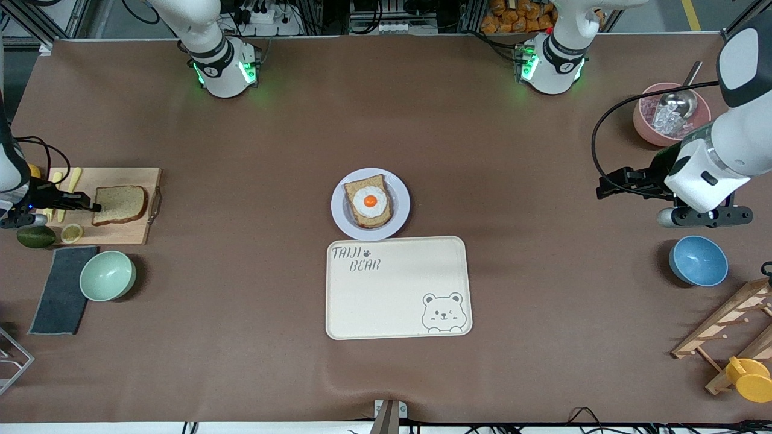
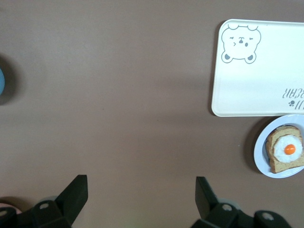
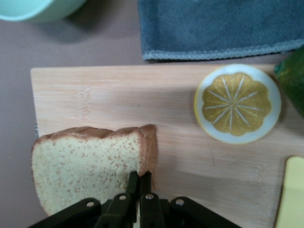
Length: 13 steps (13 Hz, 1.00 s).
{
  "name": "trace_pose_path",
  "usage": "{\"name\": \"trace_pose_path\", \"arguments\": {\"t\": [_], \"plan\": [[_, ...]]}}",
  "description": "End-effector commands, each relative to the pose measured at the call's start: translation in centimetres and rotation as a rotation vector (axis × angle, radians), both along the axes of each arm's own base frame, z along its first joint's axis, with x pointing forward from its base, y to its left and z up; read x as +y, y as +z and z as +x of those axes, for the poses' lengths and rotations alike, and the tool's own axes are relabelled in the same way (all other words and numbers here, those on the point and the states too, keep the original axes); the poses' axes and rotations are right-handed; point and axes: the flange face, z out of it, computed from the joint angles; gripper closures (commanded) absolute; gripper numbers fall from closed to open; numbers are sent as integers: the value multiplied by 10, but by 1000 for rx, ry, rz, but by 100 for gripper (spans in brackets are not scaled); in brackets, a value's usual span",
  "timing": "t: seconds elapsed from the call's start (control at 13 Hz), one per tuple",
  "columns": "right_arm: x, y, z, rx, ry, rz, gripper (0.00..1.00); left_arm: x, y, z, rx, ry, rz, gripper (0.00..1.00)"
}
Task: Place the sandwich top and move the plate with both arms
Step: 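Close the right gripper on the bread slice edge and lift it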
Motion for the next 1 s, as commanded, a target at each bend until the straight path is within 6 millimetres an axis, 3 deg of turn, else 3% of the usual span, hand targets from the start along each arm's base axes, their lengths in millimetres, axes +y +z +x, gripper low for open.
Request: {"name": "trace_pose_path", "arguments": {"t": [0.0, 0.23, 0.54, 0.69, 0.92], "plan": [[-2, 25, 20, -2, 17, 52, 100, 2, 8, -1, -16, 11, -26, 0], [7, 48, 40, 26, -1, 74, 100, 6, 10, 0, -26, 22, -26, 0], [31, 54, 51, 40, -2, 148, 100, 14, 14, 0, -33, 34, -25, 0], [52, 62, 61, 64, -8, 182, 100, 31, 13, 2, -33, 62, -38, 0], [84, 75, 82, 67, 36, 176, 100, 35, 11, 3, -30, 66, -58, 0]]}}
